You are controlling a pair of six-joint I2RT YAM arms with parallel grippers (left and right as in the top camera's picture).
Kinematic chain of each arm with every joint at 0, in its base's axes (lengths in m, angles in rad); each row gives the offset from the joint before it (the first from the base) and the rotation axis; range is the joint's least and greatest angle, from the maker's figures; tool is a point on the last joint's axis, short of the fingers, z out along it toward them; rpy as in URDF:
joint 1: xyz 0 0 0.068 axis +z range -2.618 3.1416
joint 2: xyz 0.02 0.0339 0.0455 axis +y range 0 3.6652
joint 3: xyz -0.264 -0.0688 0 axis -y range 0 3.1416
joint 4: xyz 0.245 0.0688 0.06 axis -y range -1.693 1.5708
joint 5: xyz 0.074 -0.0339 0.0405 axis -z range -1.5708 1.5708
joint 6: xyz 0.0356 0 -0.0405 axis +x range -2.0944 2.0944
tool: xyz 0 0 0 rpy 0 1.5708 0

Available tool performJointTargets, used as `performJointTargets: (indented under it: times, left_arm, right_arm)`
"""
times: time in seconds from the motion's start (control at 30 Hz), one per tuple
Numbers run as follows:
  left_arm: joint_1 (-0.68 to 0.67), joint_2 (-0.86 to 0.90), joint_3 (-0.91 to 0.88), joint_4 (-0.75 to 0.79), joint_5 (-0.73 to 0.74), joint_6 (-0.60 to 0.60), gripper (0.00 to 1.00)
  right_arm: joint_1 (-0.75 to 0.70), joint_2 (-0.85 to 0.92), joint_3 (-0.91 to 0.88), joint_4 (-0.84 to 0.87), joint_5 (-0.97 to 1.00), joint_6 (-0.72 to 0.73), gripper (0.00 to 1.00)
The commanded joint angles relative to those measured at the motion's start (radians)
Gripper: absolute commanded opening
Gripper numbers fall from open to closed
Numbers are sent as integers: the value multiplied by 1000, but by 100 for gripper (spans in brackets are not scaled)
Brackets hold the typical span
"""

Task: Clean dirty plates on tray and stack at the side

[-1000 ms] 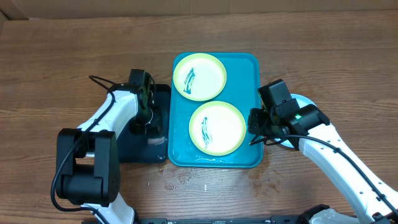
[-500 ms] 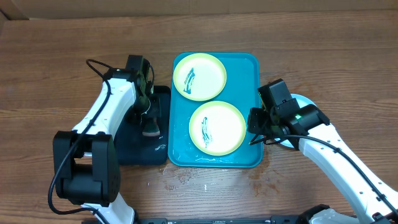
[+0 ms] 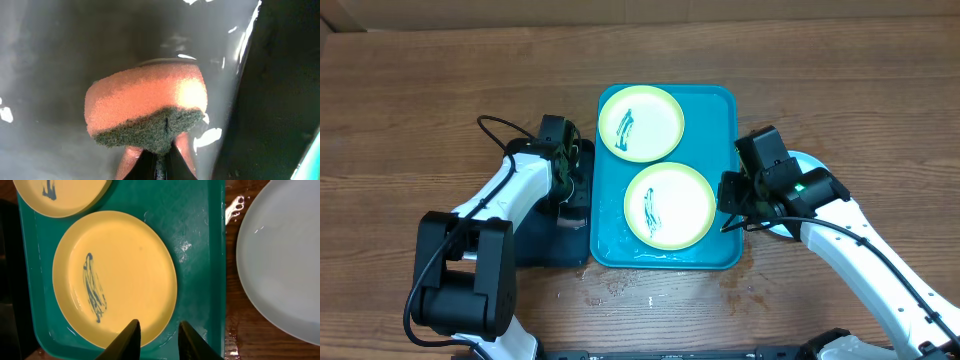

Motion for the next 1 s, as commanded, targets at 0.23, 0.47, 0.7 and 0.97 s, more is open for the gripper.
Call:
performJointTargets:
  times: [0.23, 0.47, 0.7, 0.97]
  left_arm:
    - [-10, 17, 276, -274, 48, 21, 4]
    - [-40, 17, 580, -428, 154, 19, 4]
    - [-123, 20, 528, -330, 194, -64, 4]
    - [-245, 31, 324, -98, 312, -150, 4]
  right_arm:
    - [-3, 6, 21, 34, 124, 68, 31]
    - [-9, 163, 19, 56, 124, -11, 34]
    - [-29, 309, 19, 131, -23, -139, 33]
    - [-40, 417, 17, 179, -183, -205, 9]
